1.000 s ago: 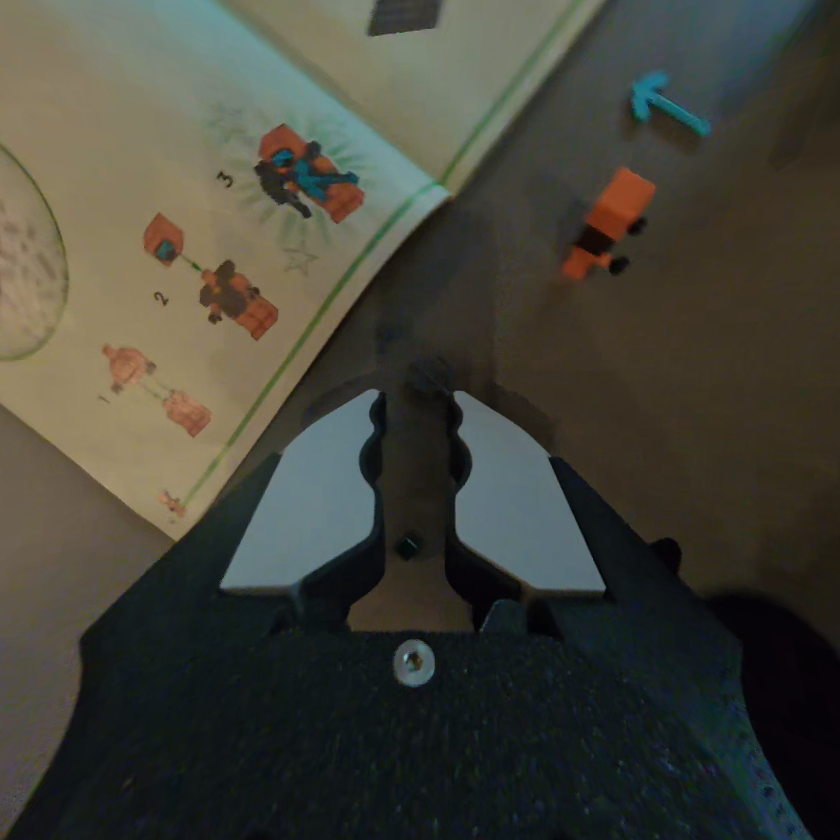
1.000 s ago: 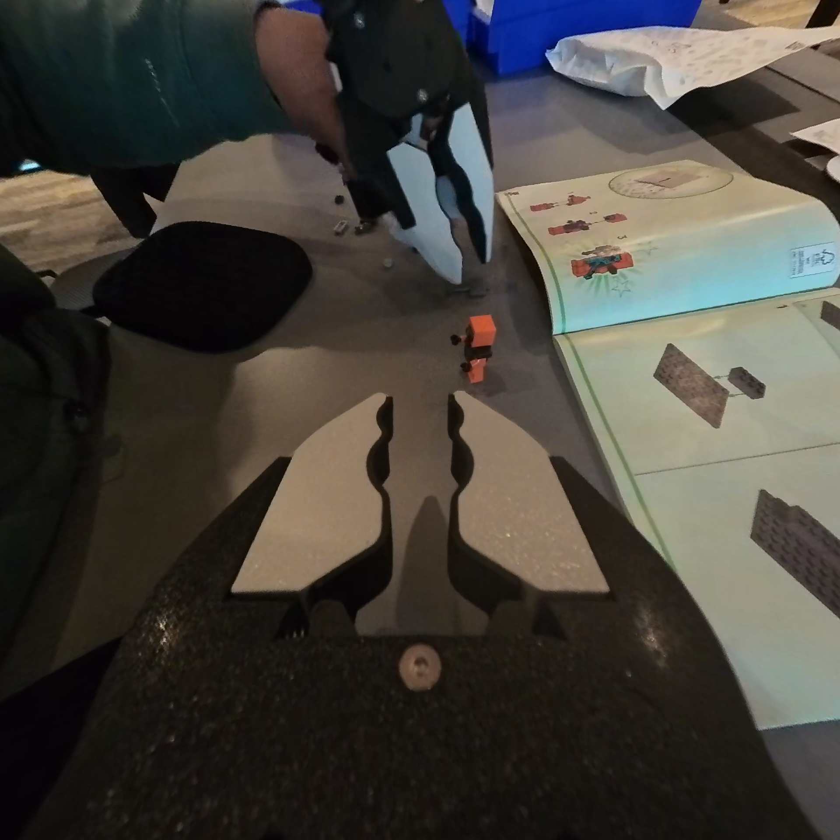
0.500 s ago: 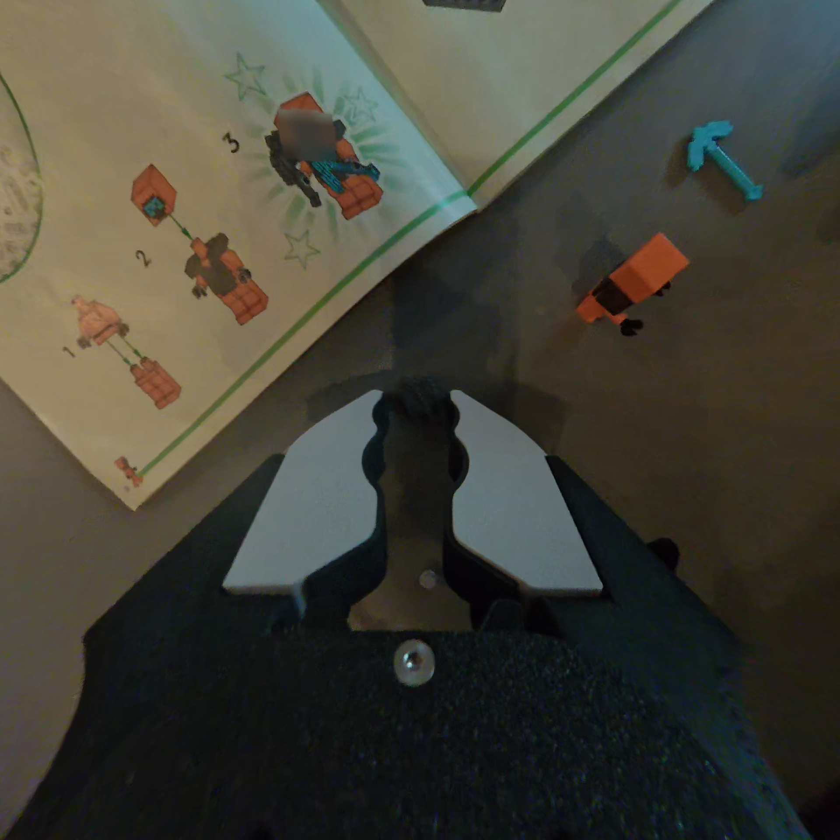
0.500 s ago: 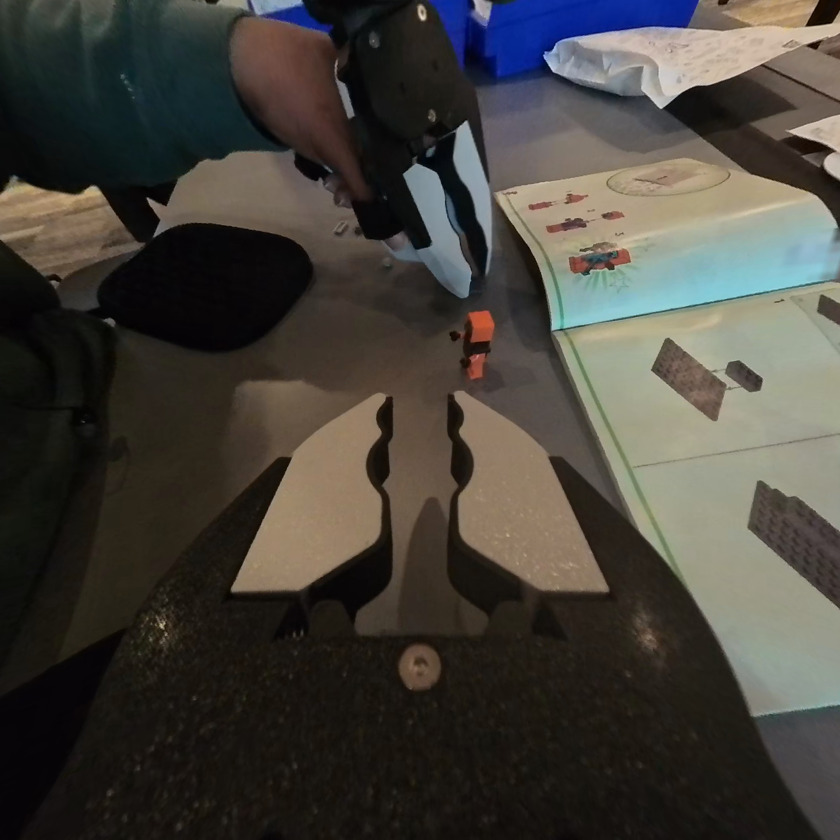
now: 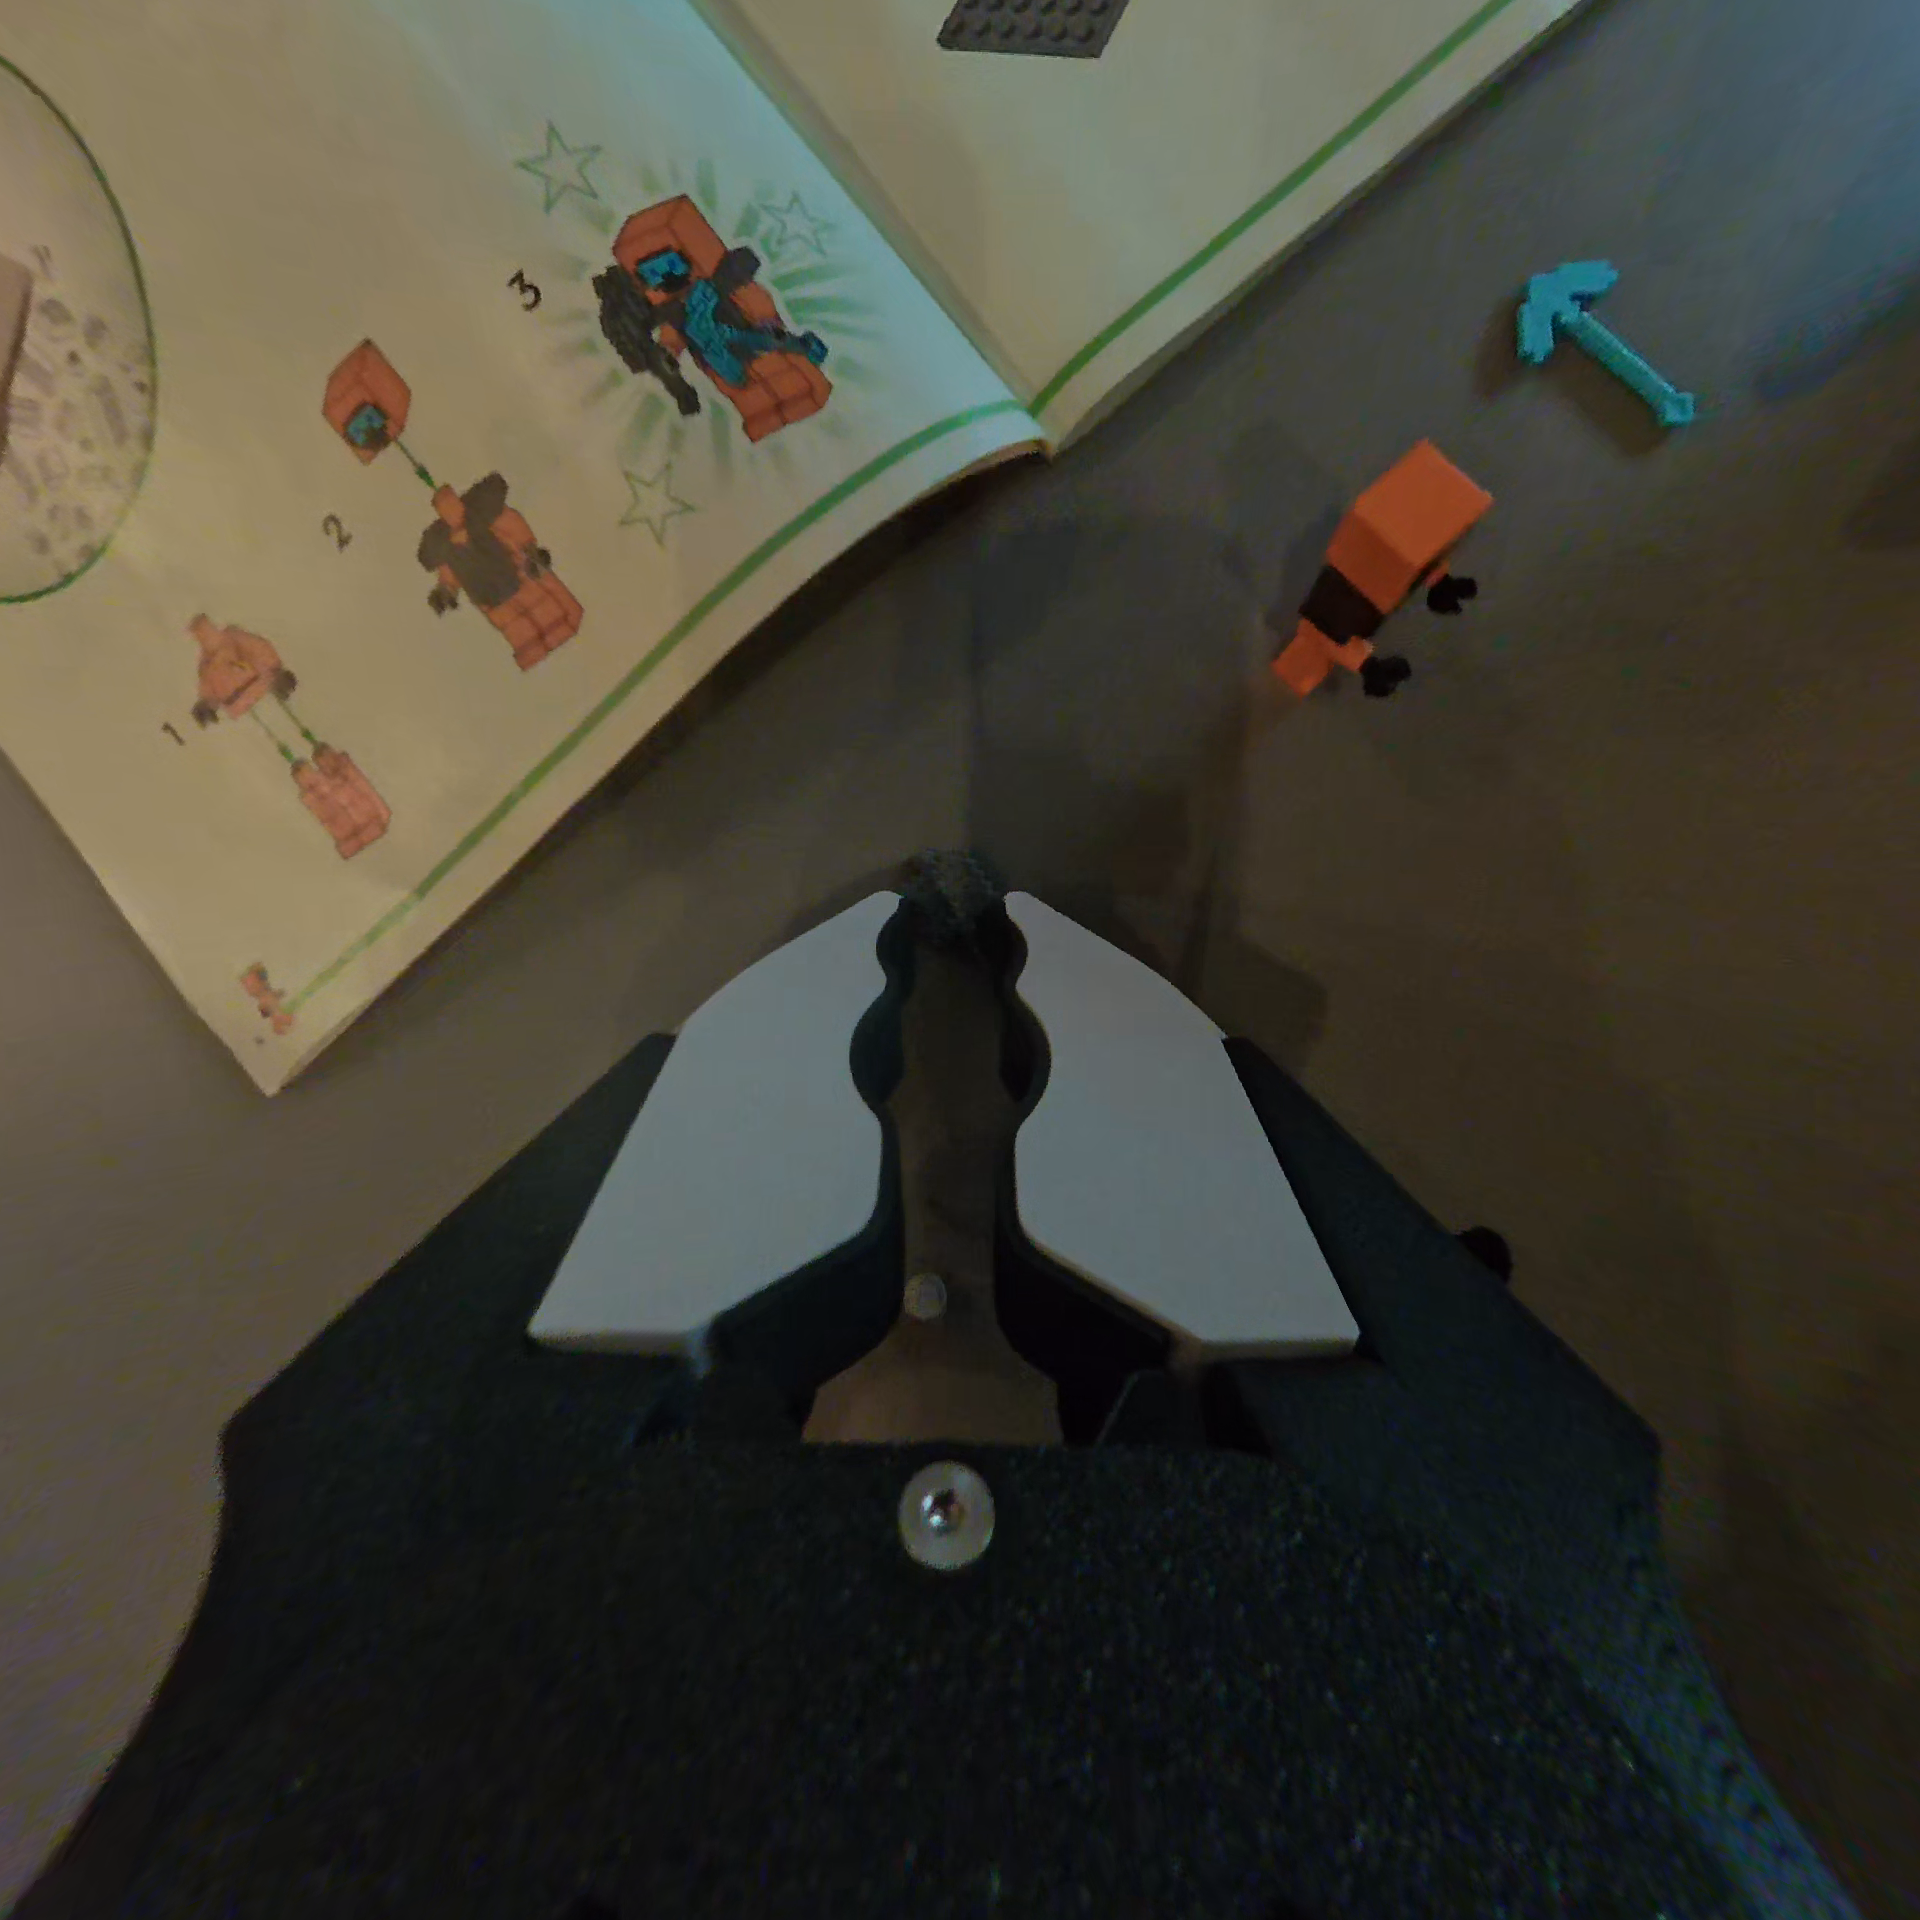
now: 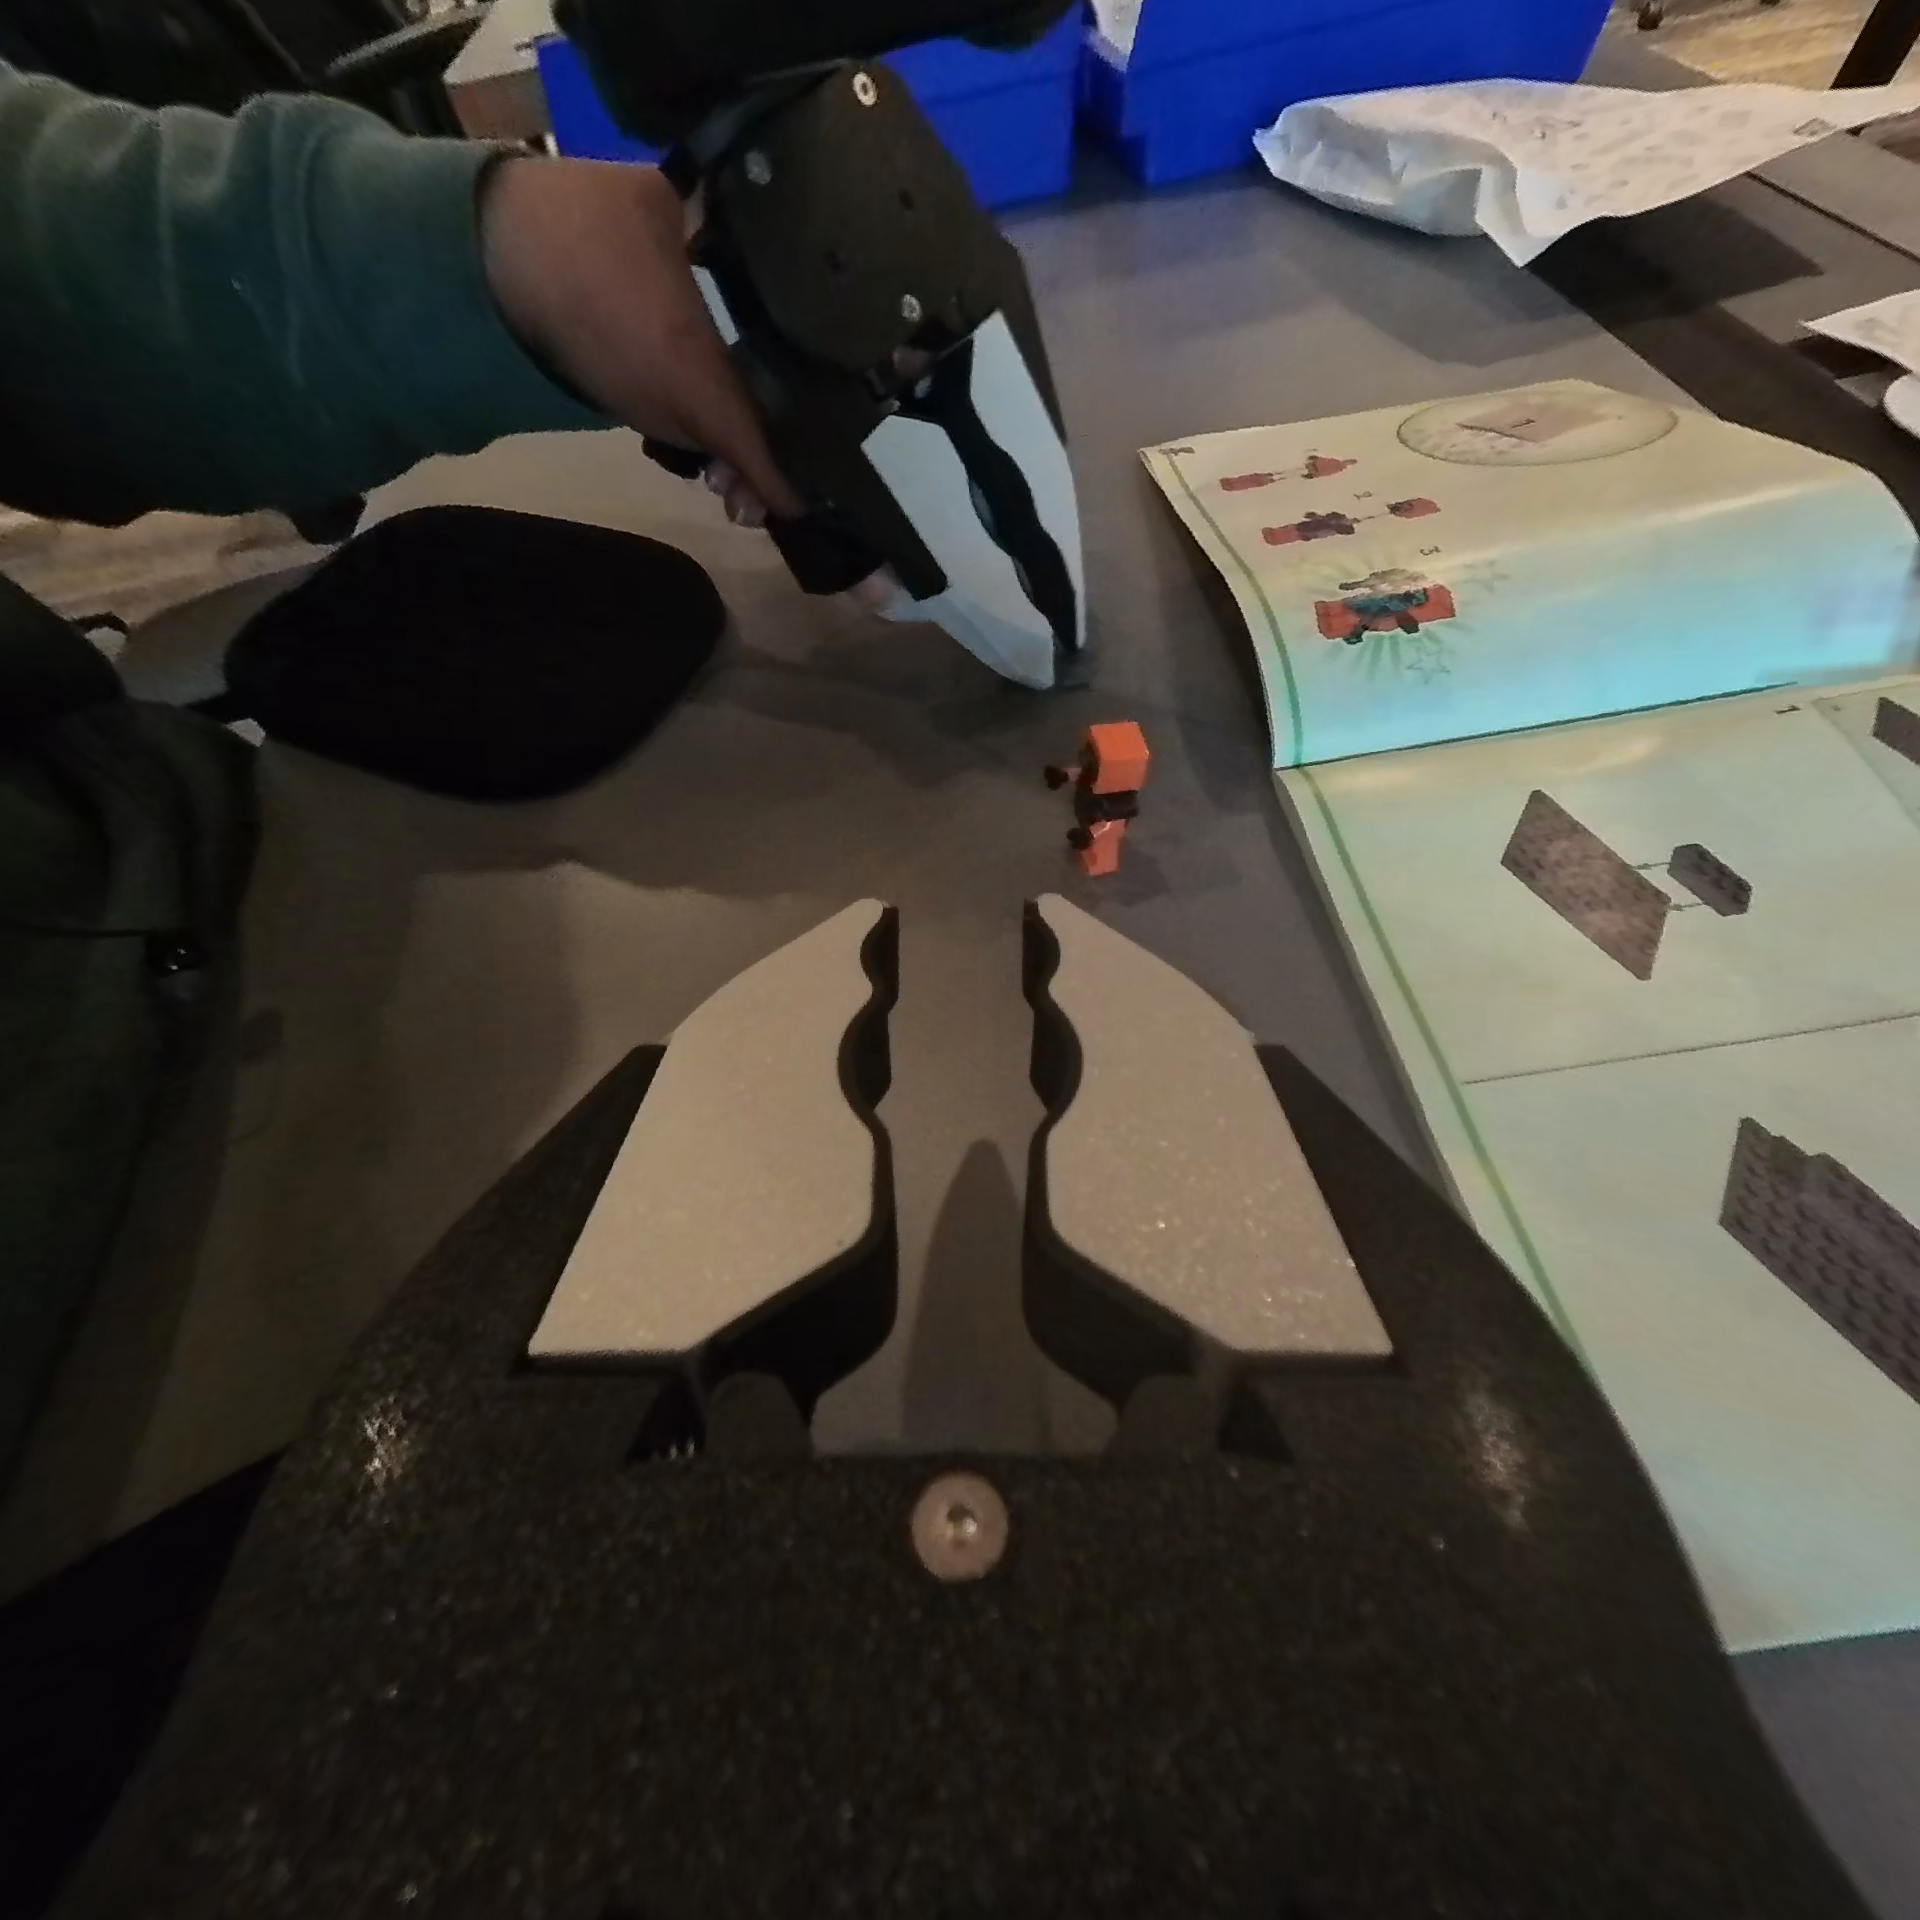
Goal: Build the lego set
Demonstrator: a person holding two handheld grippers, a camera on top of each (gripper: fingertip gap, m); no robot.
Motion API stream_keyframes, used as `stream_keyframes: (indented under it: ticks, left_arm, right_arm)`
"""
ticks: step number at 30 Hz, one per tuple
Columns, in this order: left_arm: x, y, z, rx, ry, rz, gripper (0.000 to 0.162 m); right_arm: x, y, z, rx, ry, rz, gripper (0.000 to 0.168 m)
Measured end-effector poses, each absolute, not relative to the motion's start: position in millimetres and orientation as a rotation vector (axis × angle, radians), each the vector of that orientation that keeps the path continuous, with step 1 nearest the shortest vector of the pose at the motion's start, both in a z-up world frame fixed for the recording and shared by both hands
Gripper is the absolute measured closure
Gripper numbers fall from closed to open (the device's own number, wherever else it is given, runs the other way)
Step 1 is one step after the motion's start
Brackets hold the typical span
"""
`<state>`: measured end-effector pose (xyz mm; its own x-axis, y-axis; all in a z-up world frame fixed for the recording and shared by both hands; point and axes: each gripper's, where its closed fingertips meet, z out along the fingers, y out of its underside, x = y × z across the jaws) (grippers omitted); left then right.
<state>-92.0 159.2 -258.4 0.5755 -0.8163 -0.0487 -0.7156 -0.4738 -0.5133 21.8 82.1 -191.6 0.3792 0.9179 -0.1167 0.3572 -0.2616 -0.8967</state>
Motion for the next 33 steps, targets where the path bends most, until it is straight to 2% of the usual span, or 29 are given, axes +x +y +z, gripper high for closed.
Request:
stream_keyframes:
  ticks: [21,22,23,26,33]
  left_arm:
    - [-84,138,-230,-2.129,1.262,-0.254,0.149]
    - [-83,136,-227,-2.114,1.263,-0.261,0.152]
    - [-81,134,-223,-2.089,1.261,-0.268,0.162]
    - [-78,126,-218,-2.06,1.279,-0.277,0.158]
    - [-92,124,-224,-2.089,1.252,-0.267,0.162]
  right_arm:
    - [2,81,-181,-1.797,-1.083,0.901,0.146]
    - [0,82,-178,-1.798,-1.074,0.913,0.146]
    - [-2,83,-176,-1.801,-1.066,0.925,0.146]
    - [-11,88,-171,-1.843,-1.037,0.961,0.145]
    - [-24,94,-160,-1.869,-1.053,0.933,0.145]
